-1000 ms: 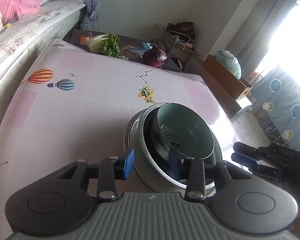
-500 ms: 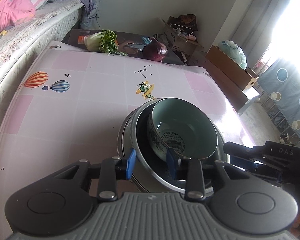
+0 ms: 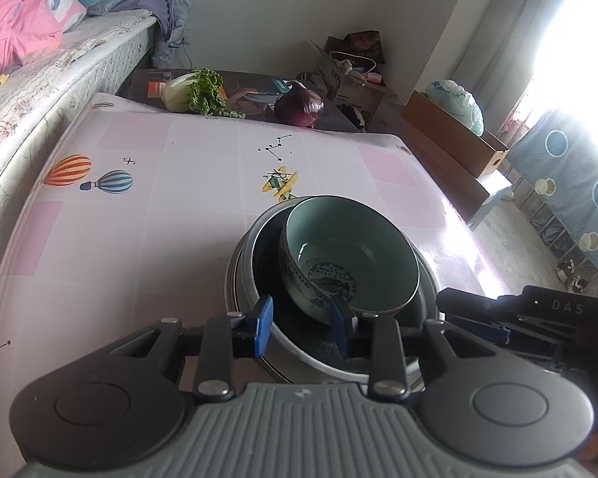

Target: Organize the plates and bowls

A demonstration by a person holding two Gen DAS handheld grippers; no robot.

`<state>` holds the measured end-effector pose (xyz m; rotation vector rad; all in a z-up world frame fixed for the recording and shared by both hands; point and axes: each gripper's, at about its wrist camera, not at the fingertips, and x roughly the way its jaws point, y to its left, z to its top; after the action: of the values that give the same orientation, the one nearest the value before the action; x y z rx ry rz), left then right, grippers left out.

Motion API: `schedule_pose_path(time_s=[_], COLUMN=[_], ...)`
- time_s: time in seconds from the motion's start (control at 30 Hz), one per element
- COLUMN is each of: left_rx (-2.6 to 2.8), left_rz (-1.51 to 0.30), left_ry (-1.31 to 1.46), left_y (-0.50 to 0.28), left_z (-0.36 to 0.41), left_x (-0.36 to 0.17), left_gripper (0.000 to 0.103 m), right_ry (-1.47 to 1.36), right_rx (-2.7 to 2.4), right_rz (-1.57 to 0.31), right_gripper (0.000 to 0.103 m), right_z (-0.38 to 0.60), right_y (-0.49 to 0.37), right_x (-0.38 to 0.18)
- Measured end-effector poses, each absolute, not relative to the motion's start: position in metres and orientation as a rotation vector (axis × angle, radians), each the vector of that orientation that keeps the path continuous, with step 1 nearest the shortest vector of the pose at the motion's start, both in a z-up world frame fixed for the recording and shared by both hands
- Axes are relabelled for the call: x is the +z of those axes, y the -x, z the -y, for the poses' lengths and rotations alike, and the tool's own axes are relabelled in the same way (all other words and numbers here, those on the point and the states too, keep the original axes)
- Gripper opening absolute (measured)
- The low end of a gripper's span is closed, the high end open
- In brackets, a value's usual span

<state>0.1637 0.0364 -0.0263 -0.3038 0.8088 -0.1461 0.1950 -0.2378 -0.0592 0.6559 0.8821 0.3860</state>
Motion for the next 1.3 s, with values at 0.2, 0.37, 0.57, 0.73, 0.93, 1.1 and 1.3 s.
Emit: schedule_pose_path(time_s=[0.2, 0.37, 0.57, 0.73, 0.93, 1.1, 1.3], left_rx=[-0.123, -0.098, -0.060, -0.028, 0.014, 0.061, 0.099], left_rz=[-0.802, -0.796, -0.794, -0.727, -0.678, -0.703, -0.730], left_ry=[0.284, 0.251, 0.199, 0.157, 0.107, 0.057, -0.017], left_y=[-0.157, -0.149, -0.132, -0.102, -0.069, -0.056, -0.055], left_z=[-0.037, -0.035, -0.036, -0.045, -0.045, -0.029, -0.012], left_x=[-0.022, -0.016, -0.004, 0.013, 0.029, 0.031, 0.025], left_gripper=[0.037, 0.053, 0.071, 0.096, 0.103, 0.103, 0.103], right_ry=[-0.644, -0.604, -0.372, -0.096, 0.149, 0.189, 0.217], right_rx=[0.384, 0.373, 0.303, 0.163, 0.007, -0.032, -0.050], right_rz=[-0.860, -0.822, -0.724, -0.605, -0.543, -0.606, -0.656], right_gripper=[0.032, 0.042, 0.064, 0.101, 0.102, 0.102, 0.102], right_z=[0.246, 0.253, 0.250, 0.241, 0.217, 0.192, 0.174], right_y=[-0.183, -0.166, -0.130, -0.098, -0.073, -0.067, -0.065], right_x=[-0.050, -0.038, -0.007, 0.017, 0.017, 0.003, -0.006])
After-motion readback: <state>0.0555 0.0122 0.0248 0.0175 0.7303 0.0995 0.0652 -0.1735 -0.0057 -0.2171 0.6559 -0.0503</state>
